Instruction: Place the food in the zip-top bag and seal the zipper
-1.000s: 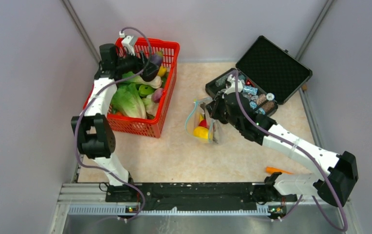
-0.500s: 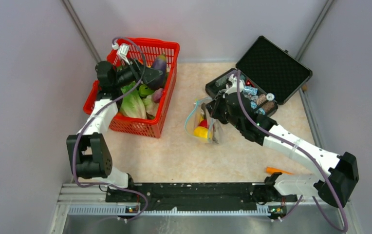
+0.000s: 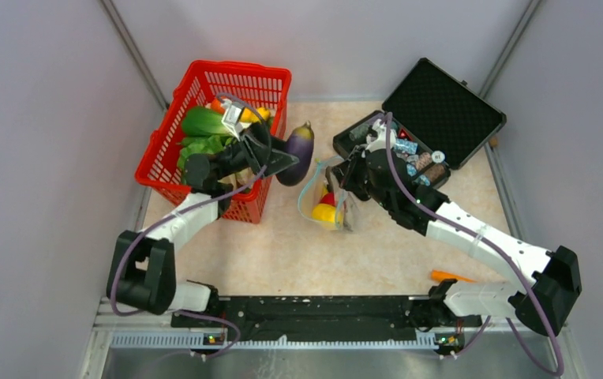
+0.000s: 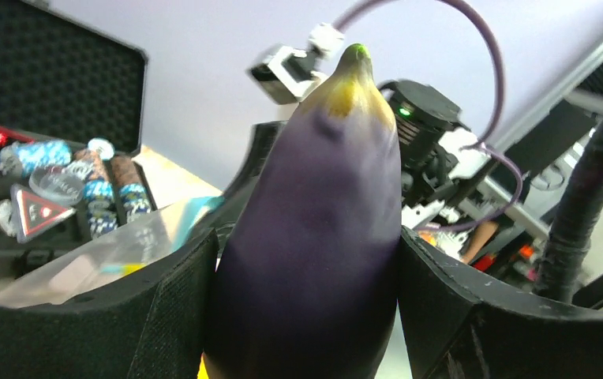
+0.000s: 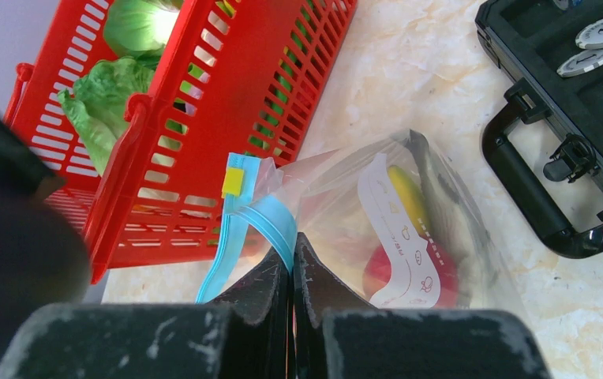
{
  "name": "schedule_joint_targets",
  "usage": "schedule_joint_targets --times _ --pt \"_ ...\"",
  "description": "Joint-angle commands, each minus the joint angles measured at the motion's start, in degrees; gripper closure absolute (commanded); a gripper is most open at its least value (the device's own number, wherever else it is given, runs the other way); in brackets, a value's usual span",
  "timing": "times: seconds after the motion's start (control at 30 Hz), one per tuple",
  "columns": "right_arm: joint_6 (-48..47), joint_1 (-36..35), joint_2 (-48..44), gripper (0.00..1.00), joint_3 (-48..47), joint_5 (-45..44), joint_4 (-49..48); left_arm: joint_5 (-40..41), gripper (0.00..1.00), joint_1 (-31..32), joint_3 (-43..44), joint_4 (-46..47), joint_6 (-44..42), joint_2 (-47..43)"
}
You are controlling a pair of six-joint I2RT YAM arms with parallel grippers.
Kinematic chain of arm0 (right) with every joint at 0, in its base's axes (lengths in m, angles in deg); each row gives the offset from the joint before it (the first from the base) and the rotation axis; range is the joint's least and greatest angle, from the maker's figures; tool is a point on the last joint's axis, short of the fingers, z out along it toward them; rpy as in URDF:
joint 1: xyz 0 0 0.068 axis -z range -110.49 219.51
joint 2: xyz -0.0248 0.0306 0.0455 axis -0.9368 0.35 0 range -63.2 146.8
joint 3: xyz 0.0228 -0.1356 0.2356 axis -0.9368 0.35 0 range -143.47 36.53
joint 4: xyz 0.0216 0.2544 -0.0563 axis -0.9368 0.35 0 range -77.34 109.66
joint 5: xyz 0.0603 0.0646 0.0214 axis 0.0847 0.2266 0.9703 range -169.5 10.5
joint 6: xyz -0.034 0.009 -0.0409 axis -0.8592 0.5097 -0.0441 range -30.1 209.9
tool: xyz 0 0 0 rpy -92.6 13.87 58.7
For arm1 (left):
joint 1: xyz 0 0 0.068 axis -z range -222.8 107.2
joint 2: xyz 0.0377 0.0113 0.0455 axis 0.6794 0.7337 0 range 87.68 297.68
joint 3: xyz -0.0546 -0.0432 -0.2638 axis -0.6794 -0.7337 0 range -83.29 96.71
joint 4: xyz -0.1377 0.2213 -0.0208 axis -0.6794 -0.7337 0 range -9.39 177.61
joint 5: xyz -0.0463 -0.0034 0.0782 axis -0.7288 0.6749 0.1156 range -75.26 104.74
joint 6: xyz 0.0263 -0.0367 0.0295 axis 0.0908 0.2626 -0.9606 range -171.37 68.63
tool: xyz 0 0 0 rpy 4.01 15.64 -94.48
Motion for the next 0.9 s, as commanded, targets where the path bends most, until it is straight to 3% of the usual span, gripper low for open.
schedule_joint_targets --times 0.0,0.13,0.27,0.57,0.7,0.8,0.87 --pt "1.5 0.8 -1.5 1.0 -0.6 0.4 -3.7 1.4 0.87 4.7 -0.6 -5.0 -14.8 -8.5" --pt "2.2 1.1 -1.9 1.0 -0.4 2.6 -4.4 2.9 0.85 8.6 -0.2 -25.2 -31.7 -13.5" --pt "3.4 1.8 -2.6 1.0 -0.4 4.5 -5.3 6.2 0.85 12.8 -0.6 -35.4 -40.7 -16.3" --pt "4.5 2.1 -3.5 1.0 -0.6 3.5 -5.2 22.9 0.85 23.3 9.1 -76.5 -68.1 -17.1" --pt "4.6 2.2 -3.9 1.0 -0.4 2.8 -5.2 24.2 0.85 24.0 6.9 -71.9 -67.4 -19.1" --pt "4.6 2.1 -4.1 1.0 -0.5 2.5 -4.9 26.2 0.83 24.3 10.6 -80.7 -71.0 -17.3" --pt "4.7 2.2 -4.4 1.0 -0.4 2.1 -4.9 25.2 0.76 24.4 11.7 -83.7 -72.7 -15.9"
